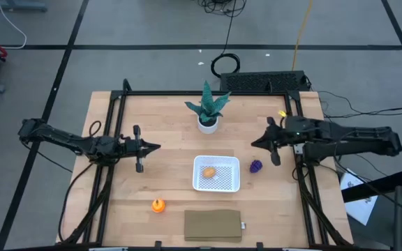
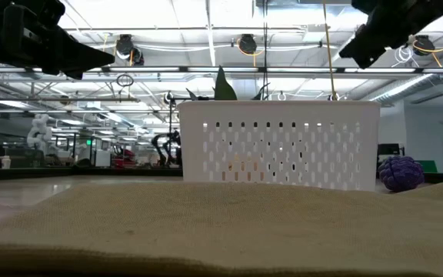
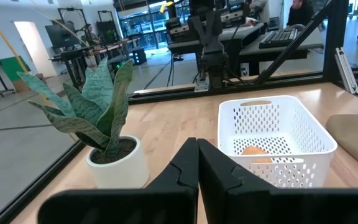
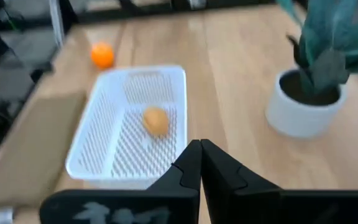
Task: Pick and placing Produce into tupperware
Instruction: Put the grapes in the white bin
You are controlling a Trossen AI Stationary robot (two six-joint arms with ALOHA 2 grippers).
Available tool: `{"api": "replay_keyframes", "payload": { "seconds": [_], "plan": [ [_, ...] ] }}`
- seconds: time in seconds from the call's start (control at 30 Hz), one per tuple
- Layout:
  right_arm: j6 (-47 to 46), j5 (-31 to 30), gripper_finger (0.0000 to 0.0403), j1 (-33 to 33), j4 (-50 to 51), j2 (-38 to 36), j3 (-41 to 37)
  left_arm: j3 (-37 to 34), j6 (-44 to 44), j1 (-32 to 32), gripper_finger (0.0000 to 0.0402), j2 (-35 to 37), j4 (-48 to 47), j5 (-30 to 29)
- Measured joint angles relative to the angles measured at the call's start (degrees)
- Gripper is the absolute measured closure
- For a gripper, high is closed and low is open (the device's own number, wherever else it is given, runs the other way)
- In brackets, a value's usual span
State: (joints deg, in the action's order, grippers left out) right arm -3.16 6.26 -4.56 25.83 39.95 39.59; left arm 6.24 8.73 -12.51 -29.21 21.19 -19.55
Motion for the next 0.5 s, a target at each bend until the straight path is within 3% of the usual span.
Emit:
{"api": "replay_keyframes", "payload": {
  "seconds": [0.17,0.5],
  "plan": [
    [8.13,3.96,0.0403,0.00,4.04,4.92,2.72,0.00,-0.22,0.00,0.0401,0.00,0.02,-0.01],
    [7.80,6.05,0.0403,0.02,19.09,16.81,11.71,0.00,-0.28,0.00,0.0401,-0.02,0.02,-0.01]
  ]
}}
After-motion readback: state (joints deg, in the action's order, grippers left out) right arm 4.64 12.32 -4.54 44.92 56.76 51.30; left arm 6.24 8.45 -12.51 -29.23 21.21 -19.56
